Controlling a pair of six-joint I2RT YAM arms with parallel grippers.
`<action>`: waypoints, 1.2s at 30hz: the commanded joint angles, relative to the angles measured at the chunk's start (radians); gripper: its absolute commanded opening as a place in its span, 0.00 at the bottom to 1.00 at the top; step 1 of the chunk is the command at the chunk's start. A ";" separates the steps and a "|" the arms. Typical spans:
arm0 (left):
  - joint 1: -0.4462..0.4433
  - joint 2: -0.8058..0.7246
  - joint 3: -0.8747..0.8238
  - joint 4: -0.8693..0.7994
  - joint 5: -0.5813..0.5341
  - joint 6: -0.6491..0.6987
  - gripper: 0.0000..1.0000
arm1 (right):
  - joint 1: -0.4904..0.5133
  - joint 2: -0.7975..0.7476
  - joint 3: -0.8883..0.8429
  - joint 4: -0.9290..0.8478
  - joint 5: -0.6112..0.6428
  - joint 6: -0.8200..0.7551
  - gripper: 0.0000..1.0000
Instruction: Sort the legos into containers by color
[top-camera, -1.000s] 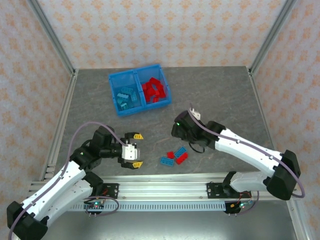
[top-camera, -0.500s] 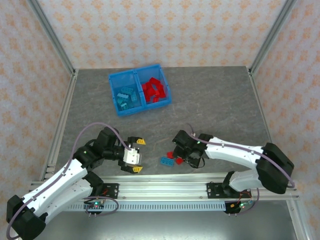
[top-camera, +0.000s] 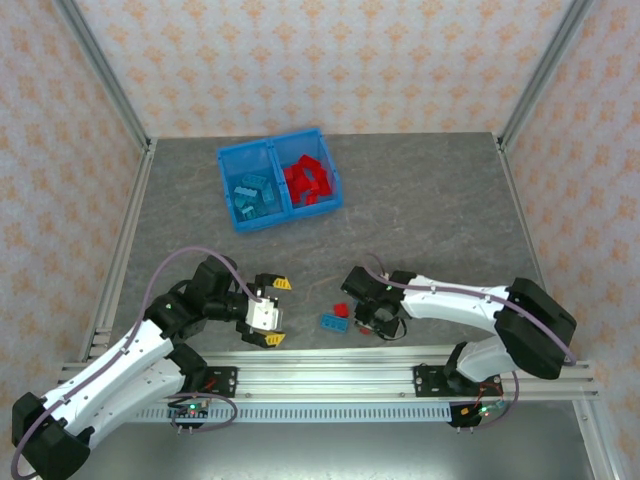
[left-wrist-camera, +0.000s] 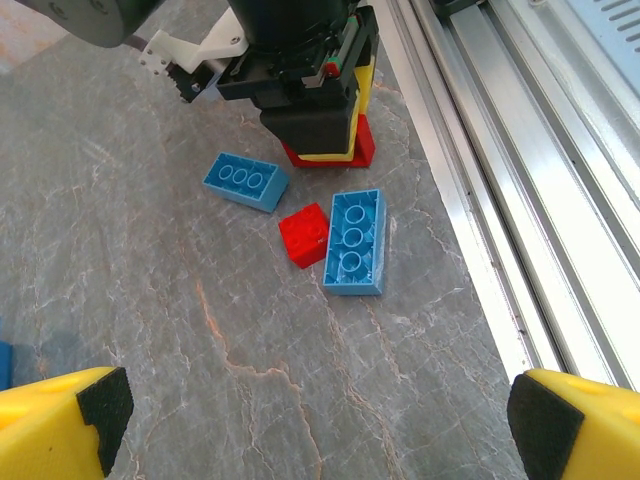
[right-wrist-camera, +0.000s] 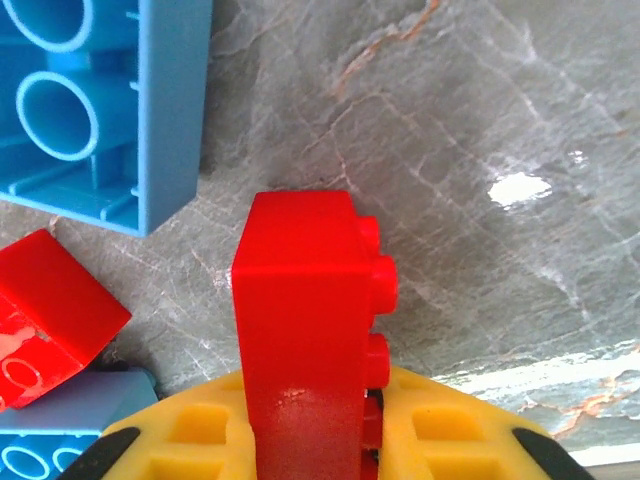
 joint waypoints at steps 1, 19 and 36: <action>-0.009 -0.009 0.005 -0.016 -0.014 0.018 1.00 | 0.006 -0.019 -0.012 -0.028 0.053 0.009 0.21; 0.008 -0.163 -0.045 0.203 -0.308 -0.272 1.00 | -0.016 -0.014 0.456 0.103 0.474 -0.603 0.19; 0.114 -0.167 0.030 0.176 -0.657 -0.508 1.00 | -0.286 0.996 1.613 -0.080 0.344 -0.932 0.17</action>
